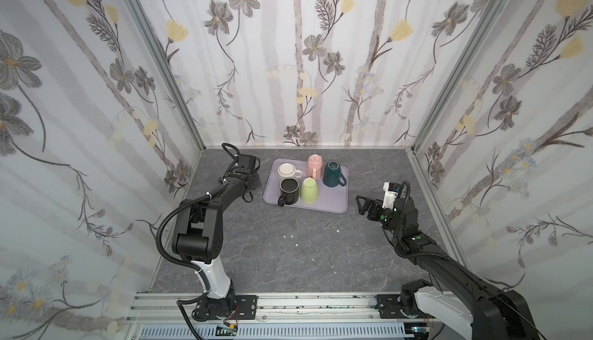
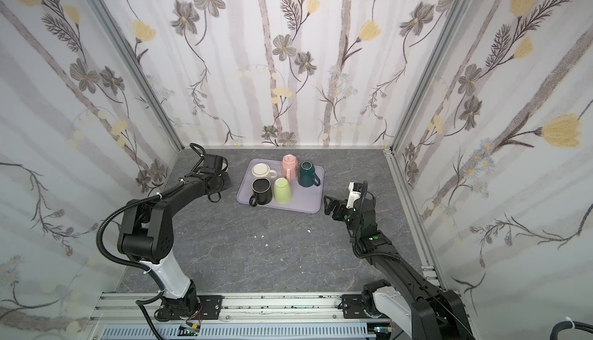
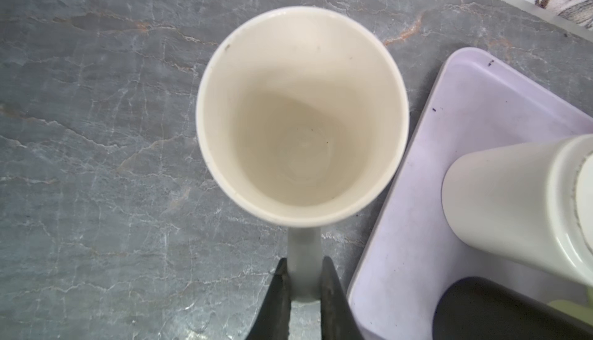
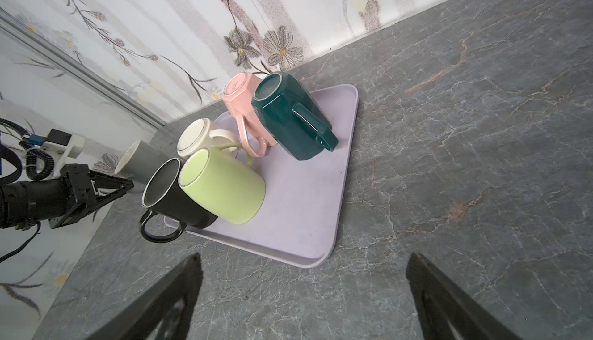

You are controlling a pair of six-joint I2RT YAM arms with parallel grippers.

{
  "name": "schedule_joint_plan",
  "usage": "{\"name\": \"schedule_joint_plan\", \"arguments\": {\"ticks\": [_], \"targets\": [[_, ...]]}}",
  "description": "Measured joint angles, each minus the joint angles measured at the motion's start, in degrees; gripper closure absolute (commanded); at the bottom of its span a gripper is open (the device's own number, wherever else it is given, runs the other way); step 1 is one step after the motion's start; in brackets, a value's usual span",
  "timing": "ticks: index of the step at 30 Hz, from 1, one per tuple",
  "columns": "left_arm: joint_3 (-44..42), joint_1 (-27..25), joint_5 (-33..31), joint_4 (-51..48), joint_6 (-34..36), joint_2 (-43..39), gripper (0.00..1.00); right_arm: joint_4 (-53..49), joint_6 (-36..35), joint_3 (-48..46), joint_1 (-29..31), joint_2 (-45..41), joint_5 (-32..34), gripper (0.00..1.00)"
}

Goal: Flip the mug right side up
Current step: 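Lower the grey mug beside the tray with left gripper while right draws back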

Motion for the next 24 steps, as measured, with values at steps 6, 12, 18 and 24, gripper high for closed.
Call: {"name": "schedule_joint_plan", "arguments": {"ticks": [6,12,18,24], "targets": [[4.72,0.00,-0.94,-0.35,0.87,3.72,0.46,-0.37,-0.04,0.68,-0.31,2.03,0.57,0.00],[5.75,0.00,-0.90,-0.24,0.57,4.24,0.00,-0.42,-0.07,1.86,-0.59,3.56,0.55,0.00],[4.50,-0.09,-0.17,-0.46,-0.20,2.60,0.00,-0.83,-0.11,2.99,-0.63,5.05,0.35,0.00],[2.73,-0.48,-0.02,-1.25,-0.26,-1.53,0.00,-2.14,-0.61,4.26,-0.70,6.56,-0.48,0.00]]}}
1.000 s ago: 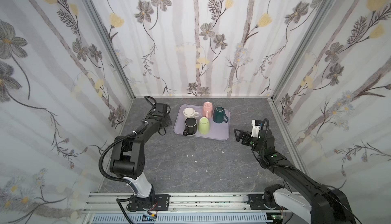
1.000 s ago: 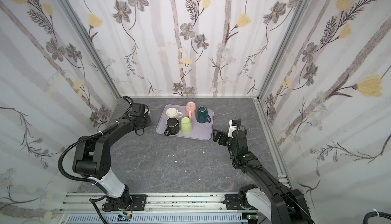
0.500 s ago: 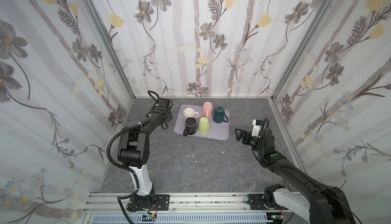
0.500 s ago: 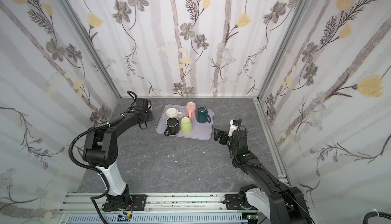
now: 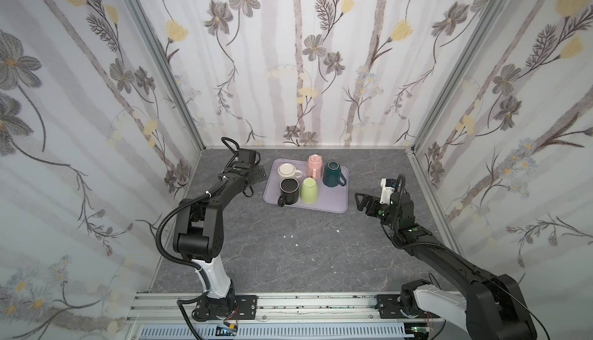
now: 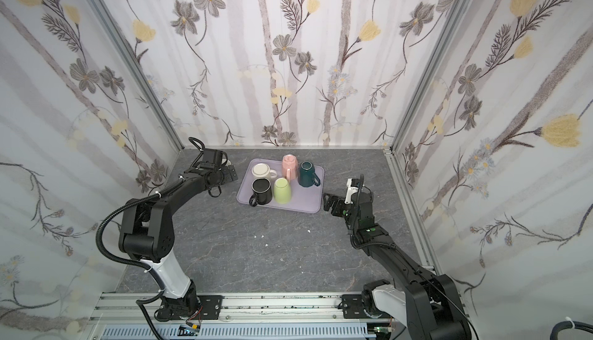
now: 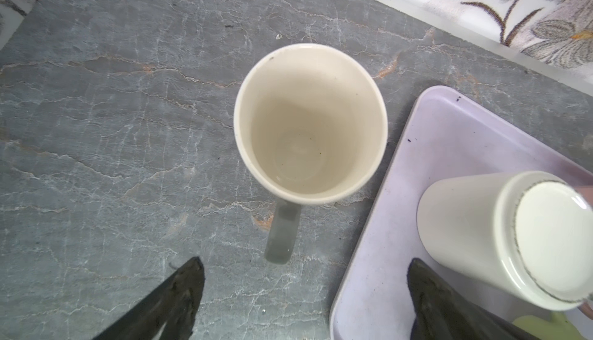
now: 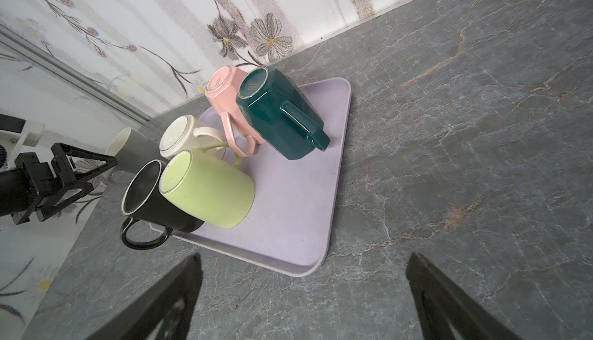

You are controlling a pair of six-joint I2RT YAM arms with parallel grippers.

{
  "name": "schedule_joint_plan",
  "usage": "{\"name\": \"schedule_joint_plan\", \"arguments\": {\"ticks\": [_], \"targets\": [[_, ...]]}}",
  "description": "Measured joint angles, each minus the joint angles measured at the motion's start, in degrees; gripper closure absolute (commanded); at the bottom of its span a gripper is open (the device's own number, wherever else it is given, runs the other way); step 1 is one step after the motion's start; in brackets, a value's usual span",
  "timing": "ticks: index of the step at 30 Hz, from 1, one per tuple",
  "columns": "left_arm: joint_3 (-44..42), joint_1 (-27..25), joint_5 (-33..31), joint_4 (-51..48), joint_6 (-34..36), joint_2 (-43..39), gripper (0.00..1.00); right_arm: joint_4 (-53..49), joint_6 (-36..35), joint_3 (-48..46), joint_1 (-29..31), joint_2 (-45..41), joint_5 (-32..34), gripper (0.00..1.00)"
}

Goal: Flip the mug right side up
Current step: 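Lower the grey mug beside the tray with left gripper while right draws back, then release the grey mug with the left gripper while right gripper reaches toward dark green mug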

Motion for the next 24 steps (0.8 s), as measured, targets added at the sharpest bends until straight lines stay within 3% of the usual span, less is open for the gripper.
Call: {"name": "schedule_joint_plan", "arguments": {"ticks": [13,20,24], "targets": [[-13.97,-4.68,0.50,1.99,-0.37,-16.87,0.00,-5.09,-2.03,5.22,0.09,4.90,-0.22,0.01],[-28.04,-11.65,3.15,13.07,5.64,-25.99,0.00,-7.43,-2.97,12.26,4.85,9.46,0.20,0.01],[-33.00,-12.24,5.29,19.32,8.17,-26.99,0.00,-10.51,-3.06,19.58,9.09,14.40,1.53,0.02]]}}
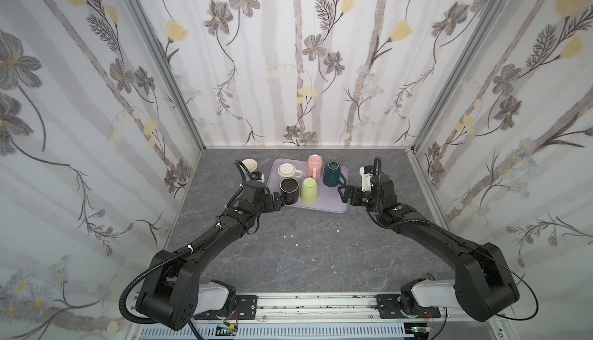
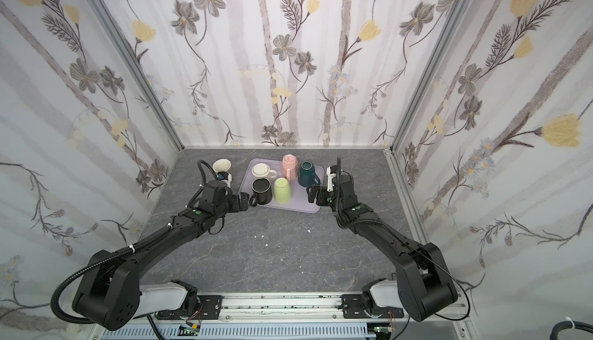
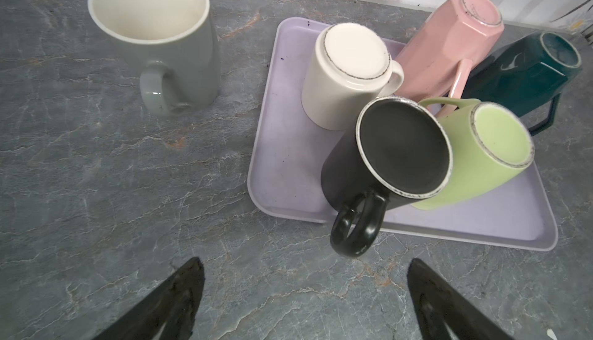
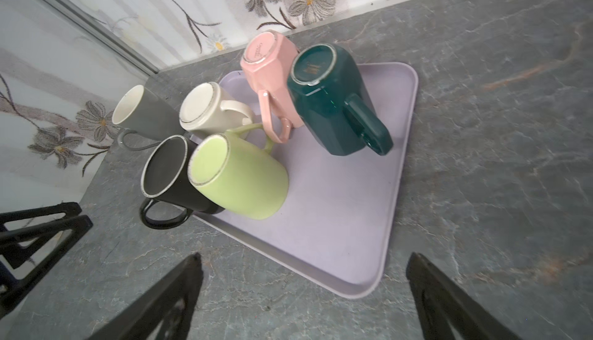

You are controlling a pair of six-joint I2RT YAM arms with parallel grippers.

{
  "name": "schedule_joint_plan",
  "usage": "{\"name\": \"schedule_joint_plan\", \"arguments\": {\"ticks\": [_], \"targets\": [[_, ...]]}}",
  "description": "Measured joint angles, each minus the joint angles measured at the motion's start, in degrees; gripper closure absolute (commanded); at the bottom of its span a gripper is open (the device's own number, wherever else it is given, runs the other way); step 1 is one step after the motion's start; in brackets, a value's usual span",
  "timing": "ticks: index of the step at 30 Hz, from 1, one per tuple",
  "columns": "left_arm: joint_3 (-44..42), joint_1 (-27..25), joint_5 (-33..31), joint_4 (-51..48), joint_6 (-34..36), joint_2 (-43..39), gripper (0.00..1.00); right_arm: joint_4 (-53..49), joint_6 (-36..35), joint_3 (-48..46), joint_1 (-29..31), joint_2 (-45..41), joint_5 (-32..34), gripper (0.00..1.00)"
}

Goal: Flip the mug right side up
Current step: 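Release the grey mug with the left gripper while right gripper reaches toward dark green mug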

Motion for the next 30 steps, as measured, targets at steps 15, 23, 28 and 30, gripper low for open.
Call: {"name": "schedule_joint_plan", "arguments": {"ticks": [15,23,28,30], "targets": [[-5.79,-0.79,9.92,11.45,0.52,1.01,0.00,-15.13,-2.38,24.85,3.63,19.63,10.71,0.13],[-6.69,-0.79,10.36,12.92,0.42,-0.07,0.00,-23.87,-11.13,30.73,0.37,24.76,15.02,0.36],[-6.99,-0.85,10.38,13.35,0.22,0.00,0.00,-25.24,-14.80,30.62,-3.13,25.51,14.82,0.37],[-6.99,-0.90,10.56,13.55,0.20,0.20,0.00,-25.14,-16.11,30.60,-3.69,26.01,13.75,0.37]]}}
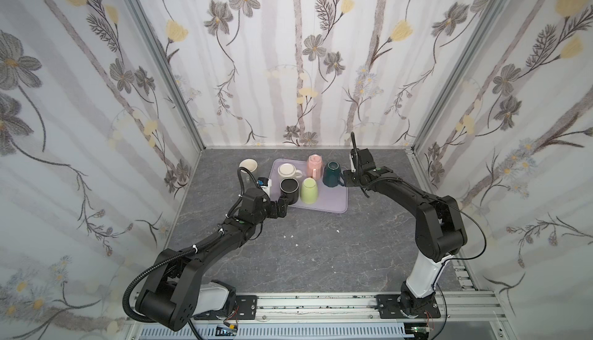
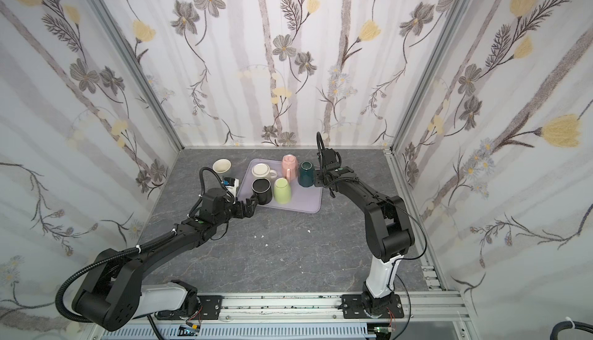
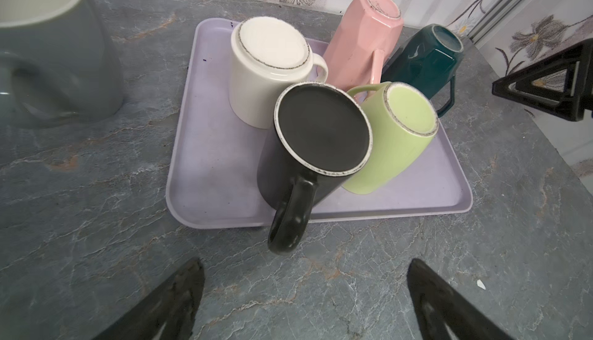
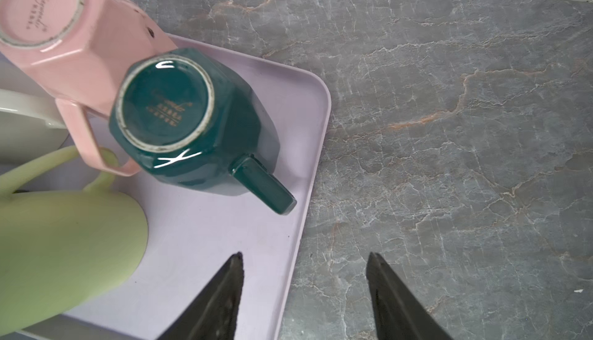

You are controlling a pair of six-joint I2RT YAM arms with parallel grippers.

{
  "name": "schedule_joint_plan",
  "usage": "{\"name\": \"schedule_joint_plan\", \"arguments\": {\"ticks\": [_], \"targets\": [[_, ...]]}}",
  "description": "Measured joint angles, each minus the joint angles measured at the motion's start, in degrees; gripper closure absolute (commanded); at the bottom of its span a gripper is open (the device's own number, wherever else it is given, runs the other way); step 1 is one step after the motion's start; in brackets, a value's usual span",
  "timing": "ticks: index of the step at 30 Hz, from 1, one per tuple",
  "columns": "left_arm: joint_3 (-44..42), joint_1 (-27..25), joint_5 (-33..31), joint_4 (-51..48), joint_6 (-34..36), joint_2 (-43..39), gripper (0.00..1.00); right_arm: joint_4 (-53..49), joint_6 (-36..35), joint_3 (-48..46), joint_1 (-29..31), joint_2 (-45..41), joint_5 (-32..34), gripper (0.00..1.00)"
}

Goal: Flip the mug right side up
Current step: 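Release the grey mug with the left gripper while right gripper reaches toward dark green mug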

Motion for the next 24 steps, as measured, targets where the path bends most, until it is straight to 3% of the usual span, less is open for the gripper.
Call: {"name": "schedule_joint_plan", "arguments": {"ticks": [24], "targets": [[0.42,-0.11,-0.07,0.07,-1.11,1.60,0.00,5.33,-9.27,3.02,-1.86,7.17,-12.33,0.36]]}}
